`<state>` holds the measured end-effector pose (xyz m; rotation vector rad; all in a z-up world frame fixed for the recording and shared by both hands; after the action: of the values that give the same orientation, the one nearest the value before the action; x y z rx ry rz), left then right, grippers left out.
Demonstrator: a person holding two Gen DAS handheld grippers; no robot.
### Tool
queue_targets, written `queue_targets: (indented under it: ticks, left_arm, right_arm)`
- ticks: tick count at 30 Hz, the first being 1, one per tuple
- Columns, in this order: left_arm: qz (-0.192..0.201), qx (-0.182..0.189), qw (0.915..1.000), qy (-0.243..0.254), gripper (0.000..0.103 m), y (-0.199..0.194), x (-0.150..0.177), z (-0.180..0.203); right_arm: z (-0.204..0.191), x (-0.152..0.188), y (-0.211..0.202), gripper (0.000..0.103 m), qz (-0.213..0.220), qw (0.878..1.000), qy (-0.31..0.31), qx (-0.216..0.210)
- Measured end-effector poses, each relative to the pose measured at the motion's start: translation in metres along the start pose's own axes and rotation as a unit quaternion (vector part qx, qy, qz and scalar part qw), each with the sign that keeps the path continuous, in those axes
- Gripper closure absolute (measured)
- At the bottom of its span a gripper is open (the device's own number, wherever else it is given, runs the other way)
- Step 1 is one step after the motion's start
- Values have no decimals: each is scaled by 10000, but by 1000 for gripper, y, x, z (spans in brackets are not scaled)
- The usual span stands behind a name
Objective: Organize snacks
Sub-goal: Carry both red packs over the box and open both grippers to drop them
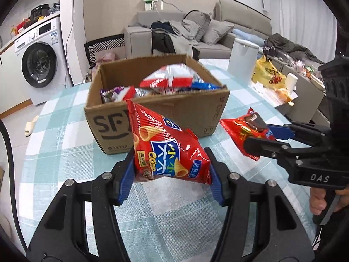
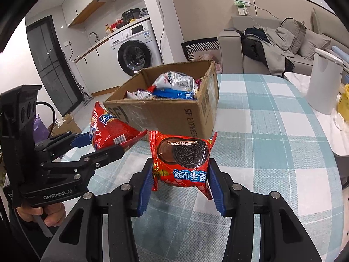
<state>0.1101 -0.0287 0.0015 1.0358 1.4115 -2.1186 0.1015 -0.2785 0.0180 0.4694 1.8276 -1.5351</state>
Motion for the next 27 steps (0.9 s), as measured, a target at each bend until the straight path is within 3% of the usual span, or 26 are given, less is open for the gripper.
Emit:
queue_targets:
  ticks: [15,27]
  left_arm:
    - [450,-16,9990,30,47,-63,-25,3]
    - [673,-90,9975,-208,47,-77,-62,-20]
  right_arm:
    - [4,-36,-26,55,445,9988,191,-23]
    - [-7,-57,-21,55,515,9981,279,-169]
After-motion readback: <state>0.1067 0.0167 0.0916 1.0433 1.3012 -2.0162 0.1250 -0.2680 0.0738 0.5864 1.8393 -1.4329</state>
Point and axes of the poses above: each gripper's, at about its wrist camera, not at the fingertips, and y roughly the way its jaws point, z to its right, x to its underside, the point moved 3 cm from there along y, roughly the way its jaws point, and after that the axes turned 14 degrees about x, right-handed, at the moved point
